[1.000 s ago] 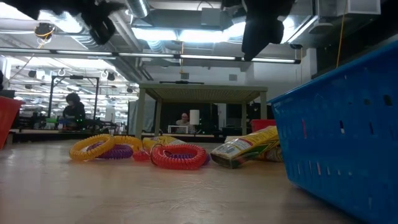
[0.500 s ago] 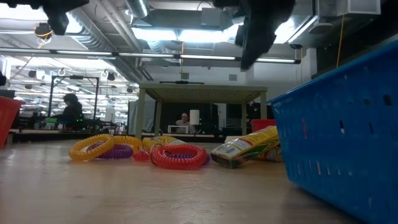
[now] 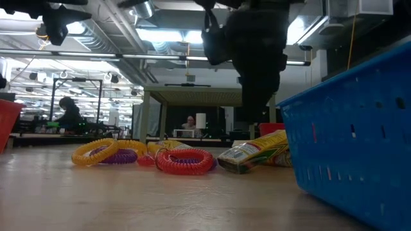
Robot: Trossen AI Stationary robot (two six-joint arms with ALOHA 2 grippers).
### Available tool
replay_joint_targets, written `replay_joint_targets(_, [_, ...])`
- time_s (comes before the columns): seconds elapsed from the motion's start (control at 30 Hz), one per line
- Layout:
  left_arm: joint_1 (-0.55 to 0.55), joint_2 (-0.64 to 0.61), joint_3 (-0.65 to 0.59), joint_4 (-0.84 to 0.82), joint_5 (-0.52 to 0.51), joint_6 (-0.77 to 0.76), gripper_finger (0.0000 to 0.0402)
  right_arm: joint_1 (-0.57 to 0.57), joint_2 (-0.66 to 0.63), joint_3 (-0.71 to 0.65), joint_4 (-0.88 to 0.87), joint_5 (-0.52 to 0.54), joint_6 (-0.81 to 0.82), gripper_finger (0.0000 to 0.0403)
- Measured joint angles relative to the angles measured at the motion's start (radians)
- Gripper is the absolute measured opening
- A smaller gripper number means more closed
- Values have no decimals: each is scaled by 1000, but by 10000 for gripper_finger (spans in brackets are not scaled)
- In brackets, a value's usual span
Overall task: Pick & Place Office Desk Supplies
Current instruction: Put the crayon box into the blue basket
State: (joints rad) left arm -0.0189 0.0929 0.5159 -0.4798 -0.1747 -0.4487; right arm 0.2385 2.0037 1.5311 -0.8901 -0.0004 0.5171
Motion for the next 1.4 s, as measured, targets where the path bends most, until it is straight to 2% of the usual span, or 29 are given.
replay_joint_targets(0.37, [0, 0, 0, -19, -9, -13, 131, -23, 0, 0, 15, 38, 106, 142])
replay_joint_targets(0.77, [0, 0, 0, -50, -8, -24, 131, -28, 72, 1, 38, 8, 154, 142])
replay_joint_targets(1.1, [0, 0, 0, -69, -7, -28, 131, -45, 72, 1, 43, 31, 235, 139])
replay_joint_targets(1.23, [0, 0, 0, -72, -7, -36, 131, -47, 72, 1, 47, 42, 238, 104])
replay_joint_targets(1.4, [0, 0, 0, -75, -7, -38, 131, -50, 72, 1, 73, 40, 238, 26])
